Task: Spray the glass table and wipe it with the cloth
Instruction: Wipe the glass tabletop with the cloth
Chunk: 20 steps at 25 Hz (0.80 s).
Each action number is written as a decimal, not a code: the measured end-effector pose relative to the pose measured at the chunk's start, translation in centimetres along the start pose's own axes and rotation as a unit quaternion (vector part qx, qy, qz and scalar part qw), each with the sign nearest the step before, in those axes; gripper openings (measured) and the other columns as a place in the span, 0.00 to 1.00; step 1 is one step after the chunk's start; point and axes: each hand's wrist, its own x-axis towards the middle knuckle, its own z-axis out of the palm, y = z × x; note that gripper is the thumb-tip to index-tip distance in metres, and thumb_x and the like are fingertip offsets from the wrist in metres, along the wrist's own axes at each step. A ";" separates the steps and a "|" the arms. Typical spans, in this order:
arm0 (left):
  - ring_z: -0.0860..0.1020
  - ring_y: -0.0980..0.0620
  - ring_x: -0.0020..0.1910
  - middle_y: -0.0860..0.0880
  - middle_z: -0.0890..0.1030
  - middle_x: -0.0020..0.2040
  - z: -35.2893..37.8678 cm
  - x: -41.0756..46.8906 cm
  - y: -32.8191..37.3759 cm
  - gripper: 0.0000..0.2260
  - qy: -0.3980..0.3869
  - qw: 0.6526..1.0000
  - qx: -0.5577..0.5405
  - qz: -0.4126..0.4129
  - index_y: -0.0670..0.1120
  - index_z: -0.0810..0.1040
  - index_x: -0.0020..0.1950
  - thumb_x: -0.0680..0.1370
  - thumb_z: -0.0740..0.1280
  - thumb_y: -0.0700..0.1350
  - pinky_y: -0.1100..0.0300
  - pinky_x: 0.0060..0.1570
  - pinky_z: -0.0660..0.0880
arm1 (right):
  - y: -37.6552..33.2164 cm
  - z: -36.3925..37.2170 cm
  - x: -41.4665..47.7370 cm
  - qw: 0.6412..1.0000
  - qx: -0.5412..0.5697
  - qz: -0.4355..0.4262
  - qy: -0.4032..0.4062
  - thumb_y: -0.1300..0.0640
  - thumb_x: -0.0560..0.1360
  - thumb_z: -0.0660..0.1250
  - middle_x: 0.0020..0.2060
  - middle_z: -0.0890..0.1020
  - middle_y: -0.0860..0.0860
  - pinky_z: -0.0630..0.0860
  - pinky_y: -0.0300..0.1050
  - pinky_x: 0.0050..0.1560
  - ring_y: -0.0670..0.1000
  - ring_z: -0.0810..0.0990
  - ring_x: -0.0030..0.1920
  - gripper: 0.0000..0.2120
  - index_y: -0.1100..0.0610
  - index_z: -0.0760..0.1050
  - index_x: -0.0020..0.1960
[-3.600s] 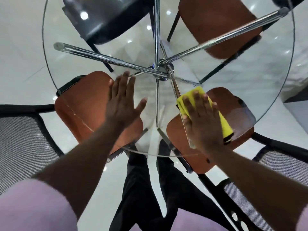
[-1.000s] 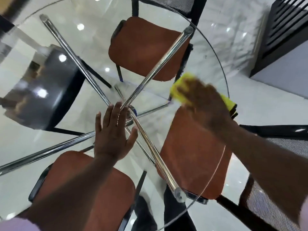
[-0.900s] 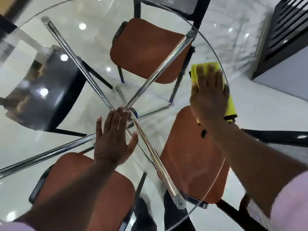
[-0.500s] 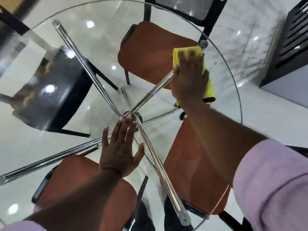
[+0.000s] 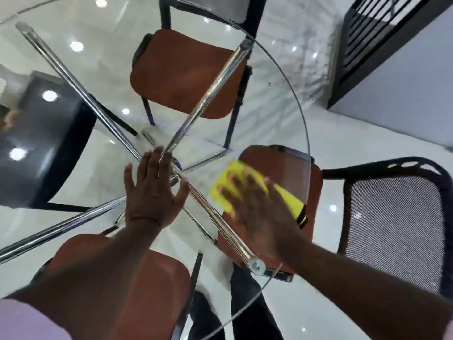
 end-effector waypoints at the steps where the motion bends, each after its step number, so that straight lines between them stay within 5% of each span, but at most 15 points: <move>1: 0.59 0.43 0.82 0.47 0.61 0.83 0.0 -0.1 0.1 0.34 0.003 1.000 -0.004 0.001 0.47 0.63 0.81 0.80 0.58 0.62 0.35 0.79 0.51 | 0.2 -0.4 -2.6 0.995 0.001 -0.089 -0.042 0.46 0.88 0.56 0.88 0.54 0.50 0.59 0.66 0.83 0.58 0.54 0.87 0.30 0.42 0.52 0.88; 3: 0.60 0.43 0.82 0.47 0.62 0.83 -0.1 -0.2 0.3 0.33 0.005 1.000 -0.012 0.005 0.47 0.63 0.81 0.79 0.59 0.62 0.34 0.79 0.52 | 3.3 -0.6 -3.3 0.982 -0.032 -0.169 -0.076 0.45 0.87 0.55 0.88 0.56 0.49 0.59 0.66 0.83 0.57 0.56 0.87 0.29 0.41 0.54 0.87; 4: 0.59 0.43 0.82 0.47 0.62 0.83 0.0 -0.3 0.3 0.33 0.003 1.000 -0.012 0.005 0.47 0.62 0.81 0.79 0.58 0.63 0.34 0.79 0.52 | 5.0 -0.1 -1.9 0.988 -0.047 -0.138 -0.055 0.45 0.88 0.54 0.87 0.57 0.49 0.60 0.66 0.82 0.57 0.57 0.87 0.28 0.41 0.56 0.87; 6: 0.58 0.43 0.82 0.46 0.61 0.83 0.0 -0.4 0.4 0.34 -0.006 1.000 -0.019 0.000 0.47 0.61 0.81 0.79 0.57 0.63 0.34 0.79 0.52 | 7.5 0.7 2.5 0.997 -0.039 0.059 0.038 0.46 0.88 0.52 0.86 0.60 0.50 0.64 0.64 0.80 0.57 0.59 0.86 0.27 0.42 0.58 0.86; 8: 0.59 0.40 0.82 0.44 0.61 0.83 -0.5 -0.1 1.2 0.34 0.006 1.000 -0.029 0.004 0.46 0.61 0.81 0.79 0.57 0.63 0.33 0.79 0.53 | 8.6 0.4 6.5 0.962 -0.007 0.258 0.090 0.47 0.87 0.53 0.86 0.62 0.50 0.66 0.64 0.78 0.57 0.61 0.85 0.28 0.43 0.59 0.86; 10: 0.62 0.40 0.81 0.44 0.61 0.83 -1.2 2.0 2.8 0.33 0.053 0.996 0.001 0.071 0.48 0.60 0.83 0.81 0.58 0.62 0.35 0.78 0.55 | 7.4 0.5 6.5 0.938 0.012 0.329 0.106 0.48 0.85 0.55 0.86 0.62 0.50 0.65 0.65 0.78 0.57 0.62 0.85 0.29 0.44 0.59 0.86; 13: 0.64 0.40 0.80 0.46 0.59 0.84 -1.1 9.1 5.4 0.31 0.064 0.979 0.043 0.188 0.49 0.59 0.84 0.84 0.54 0.63 0.38 0.78 0.56 | -1.0 0.2 -0.5 0.930 0.044 0.359 0.069 0.48 0.84 0.58 0.88 0.56 0.52 0.58 0.65 0.83 0.58 0.56 0.87 0.33 0.47 0.55 0.88; 15: 0.64 0.40 0.80 0.45 0.59 0.84 0.0 12.1 6.5 0.33 0.051 0.982 0.050 0.172 0.47 0.60 0.83 0.83 0.53 0.65 0.38 0.79 0.55 | -6.6 -0.8 -5.3 0.945 0.082 0.315 0.025 0.48 0.83 0.59 0.88 0.53 0.51 0.58 0.67 0.83 0.58 0.53 0.87 0.35 0.47 0.53 0.88; 20: 0.61 0.43 0.81 0.46 0.60 0.84 1.9 13.4 6.5 0.34 0.030 0.993 0.047 0.106 0.47 0.62 0.81 0.81 0.59 0.66 0.35 0.78 0.55 | 7.7 0.1 8.7 0.939 0.070 0.332 0.056 0.46 0.83 0.52 0.87 0.55 0.55 0.57 0.68 0.83 0.61 0.54 0.87 0.34 0.50 0.55 0.88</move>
